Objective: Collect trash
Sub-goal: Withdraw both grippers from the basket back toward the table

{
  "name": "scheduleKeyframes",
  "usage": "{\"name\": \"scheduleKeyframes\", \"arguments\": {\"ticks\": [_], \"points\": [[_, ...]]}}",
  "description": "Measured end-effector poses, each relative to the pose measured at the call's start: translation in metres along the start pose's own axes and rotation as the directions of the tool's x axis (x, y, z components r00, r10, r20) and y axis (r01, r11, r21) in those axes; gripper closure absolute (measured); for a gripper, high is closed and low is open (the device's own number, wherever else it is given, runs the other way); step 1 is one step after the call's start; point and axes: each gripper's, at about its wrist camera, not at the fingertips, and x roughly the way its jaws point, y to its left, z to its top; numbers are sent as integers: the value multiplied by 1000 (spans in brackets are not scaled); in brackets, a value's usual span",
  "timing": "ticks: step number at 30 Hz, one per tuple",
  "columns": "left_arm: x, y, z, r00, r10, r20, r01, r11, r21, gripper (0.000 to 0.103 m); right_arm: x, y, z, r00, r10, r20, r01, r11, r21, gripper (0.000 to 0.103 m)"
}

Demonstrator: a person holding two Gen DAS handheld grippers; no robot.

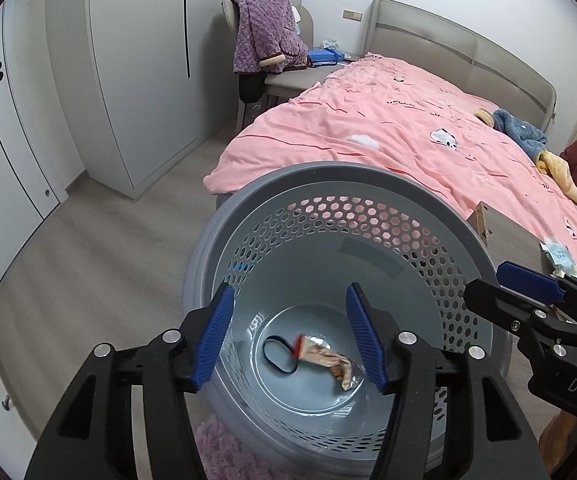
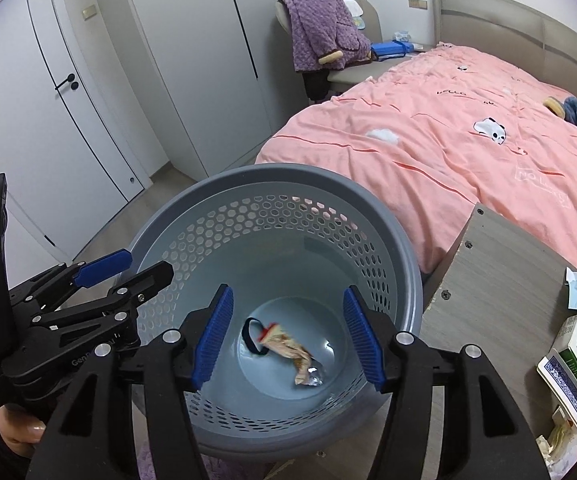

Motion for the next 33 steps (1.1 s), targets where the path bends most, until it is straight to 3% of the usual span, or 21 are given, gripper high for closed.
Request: {"name": "scheduleKeyframes", "arguments": {"ticks": [33], "points": [[-29, -14, -16, 999, 25, 24, -25, 1000, 14, 30, -29, -16, -27, 999, -30, 42, 28, 999, 41, 27]]}}
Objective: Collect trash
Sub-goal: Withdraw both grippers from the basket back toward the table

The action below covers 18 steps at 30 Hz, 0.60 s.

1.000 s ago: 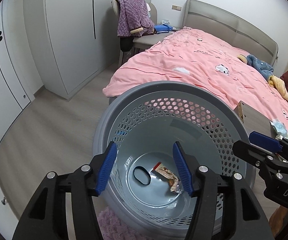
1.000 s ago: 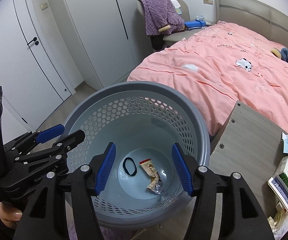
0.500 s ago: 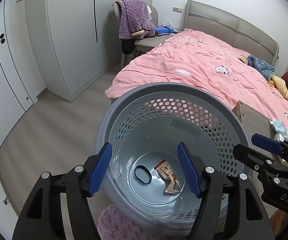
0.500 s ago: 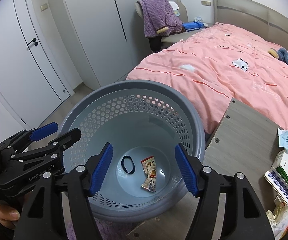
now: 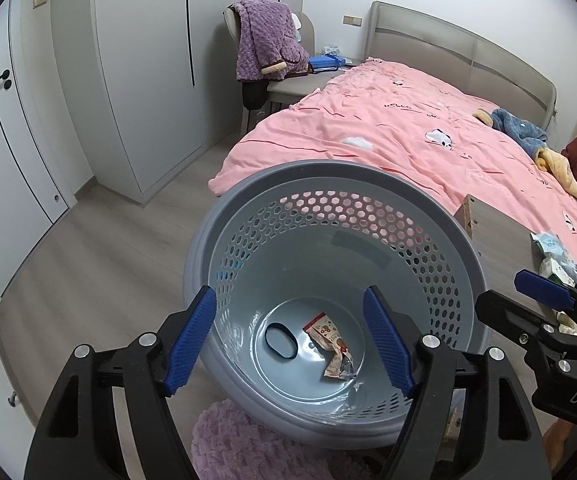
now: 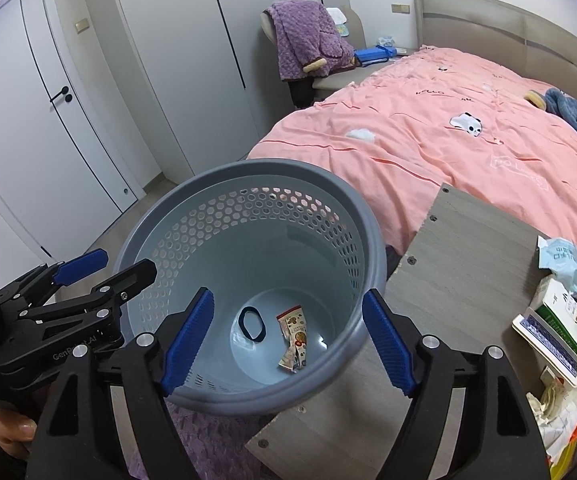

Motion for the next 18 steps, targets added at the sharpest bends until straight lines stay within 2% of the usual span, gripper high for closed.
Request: {"name": "scheduleKeyframes", "arguments": {"ticks": [10, 18], "points": [[-14, -21, -12, 1000, -30, 2, 30, 999, 31, 30, -28, -17, -16, 999, -39, 32, 37, 998, 45, 24], [-27, -54, -24, 995, -96, -3, 96, 993, 71, 29, -66, -41, -34, 993, -93, 74, 86, 992, 89, 21]]}}
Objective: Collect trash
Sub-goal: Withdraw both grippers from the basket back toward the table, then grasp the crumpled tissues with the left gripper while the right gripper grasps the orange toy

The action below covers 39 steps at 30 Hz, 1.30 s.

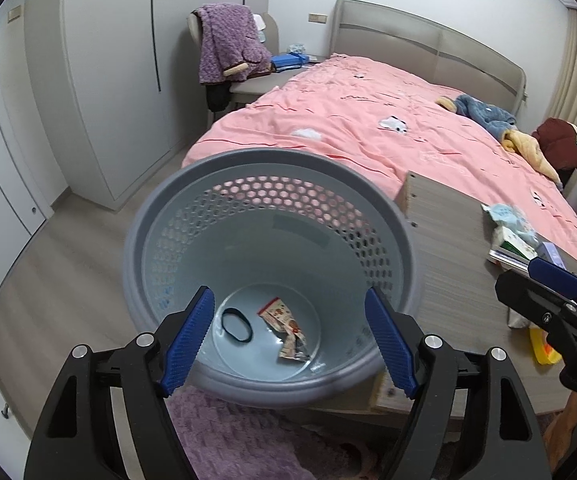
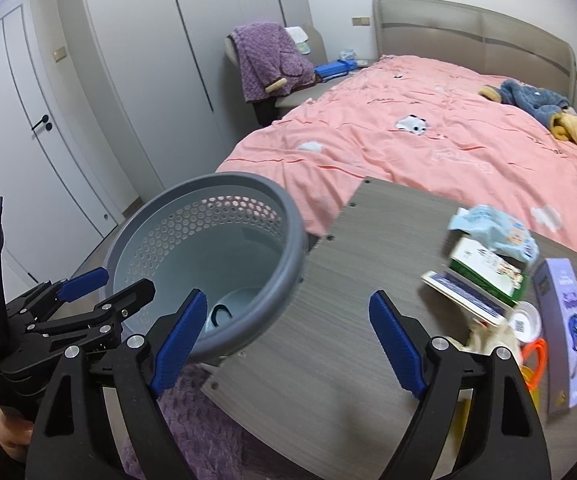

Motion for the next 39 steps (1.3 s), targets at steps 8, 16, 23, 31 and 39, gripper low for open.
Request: {"name": "scheduleKeyframes", "arguments": {"ticks": [8, 16, 23, 31, 39], "points": [[-4, -57, -10, 996, -89, -15, 90, 992, 88, 29, -40, -49, -25, 995, -99, 16, 97, 992, 81, 21], [-7, -112, -18, 986, -162, -45, 167, 970, 177, 29, -74, -105, -55, 982, -190, 17, 184, 967, 175, 21], [-11, -154, -17, 969, -233, -77, 244, 942, 228, 29, -97, -144, -73, 971, -235, 36, 220, 946, 238, 21], [-4, -204, -21, 956, -262, -130, 289, 912, 291, 29, -116, -177, -87, 971, -232, 62, 202, 929, 311, 21], [4, -242, -29, 951, -264, -160, 304, 886, 351, 29, -126, -205, -99, 969, -237, 64, 197, 906, 375, 20]]}}
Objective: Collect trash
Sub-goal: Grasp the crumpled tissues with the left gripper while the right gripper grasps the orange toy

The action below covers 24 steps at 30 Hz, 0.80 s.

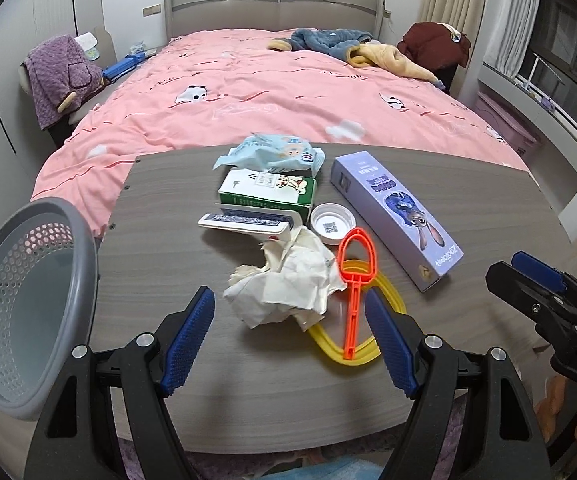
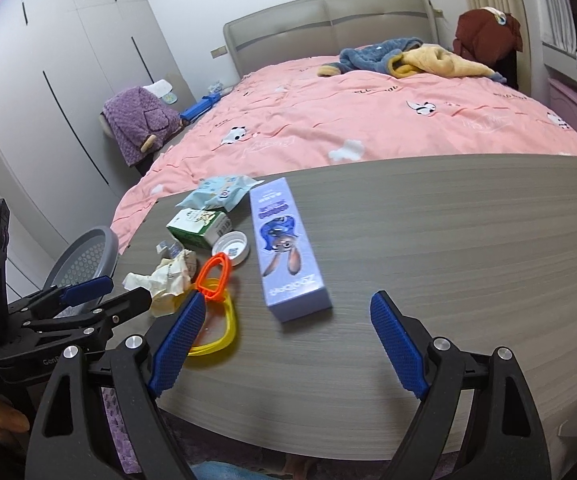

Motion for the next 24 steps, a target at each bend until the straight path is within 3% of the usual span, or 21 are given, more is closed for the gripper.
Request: {"name": "scheduleKeyframes", "arguments": {"ticks": [9, 14, 22, 24], "points": [[17, -3, 7, 997, 80, 2, -80, 997, 20, 29, 6, -12, -1, 1000, 22, -14, -22, 999, 34, 20], [31, 3, 11, 998, 44, -39, -44, 999, 1, 29, 7, -13, 0, 999, 31, -15, -31, 999, 37, 20], [37, 4, 12, 999, 15, -36, -16, 1000, -3, 29, 9, -11, 1, 999, 33, -19, -32, 999, 36, 20], [37, 5, 12, 999, 4, -34, -4, 1000, -6, 34, 9, -11, 1, 999, 32, -20, -32, 999, 34, 20]]}}
